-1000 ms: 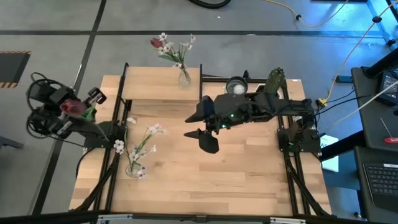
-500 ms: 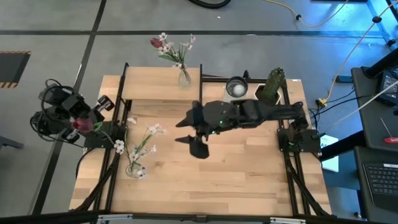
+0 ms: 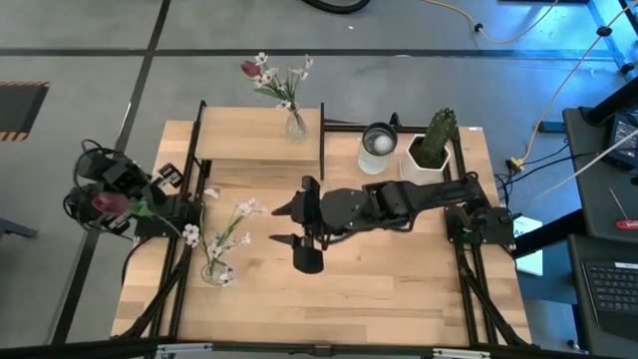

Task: Pick and place flowers into a vace then onto a shelf
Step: Put the red flower into the transparent vase

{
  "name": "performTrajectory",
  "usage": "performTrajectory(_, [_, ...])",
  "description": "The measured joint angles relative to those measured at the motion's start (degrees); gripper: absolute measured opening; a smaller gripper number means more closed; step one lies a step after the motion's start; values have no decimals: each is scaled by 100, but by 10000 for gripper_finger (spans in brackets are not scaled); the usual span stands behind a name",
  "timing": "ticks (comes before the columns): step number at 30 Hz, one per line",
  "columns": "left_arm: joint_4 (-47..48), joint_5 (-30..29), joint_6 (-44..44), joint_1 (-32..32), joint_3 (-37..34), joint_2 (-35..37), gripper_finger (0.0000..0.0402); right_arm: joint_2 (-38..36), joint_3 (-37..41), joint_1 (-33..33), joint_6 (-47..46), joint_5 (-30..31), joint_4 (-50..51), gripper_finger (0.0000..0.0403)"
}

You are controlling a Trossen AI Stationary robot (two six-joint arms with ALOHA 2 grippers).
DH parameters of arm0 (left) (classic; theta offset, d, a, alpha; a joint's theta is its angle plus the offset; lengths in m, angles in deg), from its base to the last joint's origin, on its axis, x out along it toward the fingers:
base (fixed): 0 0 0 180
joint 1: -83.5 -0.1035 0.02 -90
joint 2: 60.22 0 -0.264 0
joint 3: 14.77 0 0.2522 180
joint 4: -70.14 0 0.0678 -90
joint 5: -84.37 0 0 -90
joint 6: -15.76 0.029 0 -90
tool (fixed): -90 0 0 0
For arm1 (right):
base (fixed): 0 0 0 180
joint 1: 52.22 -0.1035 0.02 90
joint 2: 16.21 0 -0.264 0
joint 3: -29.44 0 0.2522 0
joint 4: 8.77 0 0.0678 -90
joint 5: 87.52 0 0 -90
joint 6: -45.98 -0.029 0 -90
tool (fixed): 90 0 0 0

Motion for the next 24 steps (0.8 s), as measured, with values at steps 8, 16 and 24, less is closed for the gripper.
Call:
performTrajectory(8, [-1024, 408, -652, 0, -785, 171, 5, 258, 0, -93, -108, 194, -311, 243])
performTrajectory(16, [-1302, 1189, -1323, 2, -949, 184, 4, 663, 3, -101, -295, 191, -680, 243])
performTrajectory(24, [-1275, 1491, -1030, 2, -944, 187, 4, 769, 4, -130, -436, 194, -1354, 243])
